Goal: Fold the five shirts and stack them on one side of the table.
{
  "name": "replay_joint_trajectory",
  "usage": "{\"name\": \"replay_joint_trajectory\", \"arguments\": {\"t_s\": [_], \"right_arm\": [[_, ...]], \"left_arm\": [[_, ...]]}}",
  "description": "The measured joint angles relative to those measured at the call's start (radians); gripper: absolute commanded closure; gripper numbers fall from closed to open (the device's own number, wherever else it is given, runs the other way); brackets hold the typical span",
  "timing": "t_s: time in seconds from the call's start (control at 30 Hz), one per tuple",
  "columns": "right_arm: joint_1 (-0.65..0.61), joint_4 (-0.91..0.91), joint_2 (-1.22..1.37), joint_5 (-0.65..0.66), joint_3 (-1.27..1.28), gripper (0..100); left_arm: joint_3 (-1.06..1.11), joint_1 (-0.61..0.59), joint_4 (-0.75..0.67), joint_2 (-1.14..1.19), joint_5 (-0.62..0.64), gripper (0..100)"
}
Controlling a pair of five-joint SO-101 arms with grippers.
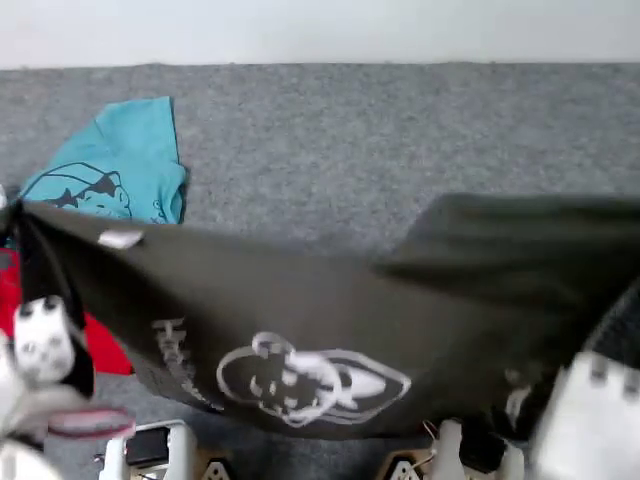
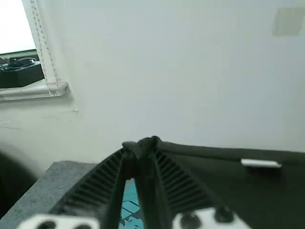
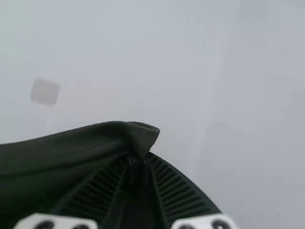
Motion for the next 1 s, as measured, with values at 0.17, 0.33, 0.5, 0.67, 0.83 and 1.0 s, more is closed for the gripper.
{"name": "replay_joint_trajectory", "arguments": {"t_s": [0.17,0.33,0.5,0.67,0.83,1.0], "right_arm": [[0.000,-0.098,0.002,0.000,0.158,98.8],[-0.006,-0.249,0.008,0.000,0.333,98.8],[-0.100,-0.305,0.163,0.000,0.393,98.8],[-0.166,-0.338,0.350,0.000,0.396,98.8],[-0.238,-0.298,0.477,0.000,0.404,98.8],[-0.382,-0.198,0.632,0.054,0.404,98.8]], "left_arm": [[0.180,0.000,-0.166,0.002,0.000,99],[0.361,0.000,-0.371,0.021,0.002,99],[0.407,0.000,-0.520,0.192,0.002,99],[0.399,0.000,-0.617,0.423,0.000,99],[0.387,0.005,-0.628,0.641,-0.008,99],[0.387,0.017,-0.631,0.804,-0.008,99]]}}
